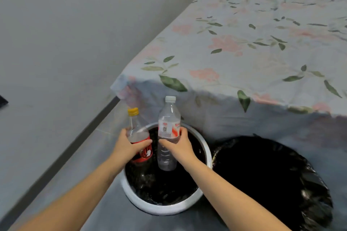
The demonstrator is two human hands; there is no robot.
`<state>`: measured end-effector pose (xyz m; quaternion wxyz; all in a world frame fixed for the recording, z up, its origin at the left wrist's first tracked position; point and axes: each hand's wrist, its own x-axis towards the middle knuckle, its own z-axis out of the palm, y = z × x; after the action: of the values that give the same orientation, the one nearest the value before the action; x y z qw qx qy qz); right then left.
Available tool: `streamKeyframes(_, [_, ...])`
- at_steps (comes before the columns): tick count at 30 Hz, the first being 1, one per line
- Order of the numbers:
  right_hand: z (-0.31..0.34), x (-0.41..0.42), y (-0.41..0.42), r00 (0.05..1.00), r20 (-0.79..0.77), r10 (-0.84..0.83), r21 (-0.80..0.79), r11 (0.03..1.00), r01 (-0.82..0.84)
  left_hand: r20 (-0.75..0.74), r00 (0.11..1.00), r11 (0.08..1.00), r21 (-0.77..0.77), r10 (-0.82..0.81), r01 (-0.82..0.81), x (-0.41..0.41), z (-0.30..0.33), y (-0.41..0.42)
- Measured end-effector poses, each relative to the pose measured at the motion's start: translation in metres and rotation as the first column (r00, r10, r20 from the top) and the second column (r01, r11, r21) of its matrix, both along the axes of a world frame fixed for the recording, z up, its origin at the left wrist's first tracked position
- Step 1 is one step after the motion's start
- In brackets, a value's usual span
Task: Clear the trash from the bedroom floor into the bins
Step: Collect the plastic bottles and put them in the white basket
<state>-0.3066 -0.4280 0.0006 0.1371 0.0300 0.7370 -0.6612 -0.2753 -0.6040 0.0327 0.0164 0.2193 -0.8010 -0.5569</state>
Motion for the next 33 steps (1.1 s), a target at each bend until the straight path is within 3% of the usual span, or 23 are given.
streamKeyframes(5, [-0.043, -0.016, -0.008, 0.979, 0.204, 0.007, 0.208, 0.977, -0.050, 0.093, 0.993, 0.991, -0.102, -0.072, 0.081, -0.016, -0.050, 0.011])
streamKeyframes(11, [-0.074, -0.030, -0.001, 0.922, 0.386, 0.017, 0.408, 0.894, -0.188, 0.410, 0.912, 0.998, -0.060, 0.026, -0.001, -0.021, -0.102, 0.020])
streamKeyframes(14, [-0.076, -0.033, -0.003, 0.851, 0.515, 0.099, 0.378, 0.865, -0.329, 0.483, 0.875, 0.993, -0.110, 0.027, 0.031, -0.023, -0.114, 0.020])
streamKeyframes(17, [-0.072, -0.035, -0.001, 0.808, 0.584, 0.072, 0.297, 0.908, -0.295, 0.576, 0.817, 0.984, -0.156, 0.025, 0.081, -0.026, -0.111, 0.021])
streamKeyframes(21, [-0.051, -0.037, 0.009, 0.877, 0.480, 0.023, 0.353, 0.910, -0.217, 0.572, 0.817, 0.950, -0.210, -0.074, 0.233, -0.032, -0.072, 0.016])
streamKeyframes(25, [-0.011, -0.026, 0.026, 0.963, 0.228, 0.145, 0.401, 0.887, -0.229, 0.309, 0.946, 0.898, -0.381, -0.100, 0.220, -0.032, -0.011, 0.007])
streamKeyframes(28, [0.026, -0.009, 0.051, 0.982, 0.002, 0.190, 0.399, 0.900, -0.175, 0.197, 0.952, 0.769, -0.561, -0.236, 0.307, -0.029, 0.027, 0.020])
streamKeyframes(30, [0.046, 0.001, 0.076, 0.955, -0.147, 0.260, 0.547, 0.825, -0.140, 0.194, 0.916, 0.672, -0.629, -0.351, 0.391, -0.029, 0.047, 0.046])
streamKeyframes(33, [0.072, 0.017, 0.126, 0.879, -0.259, 0.400, 0.825, 0.564, -0.014, 0.259, 0.819, 0.417, -0.758, -0.512, 0.501, -0.031, 0.069, 0.102])
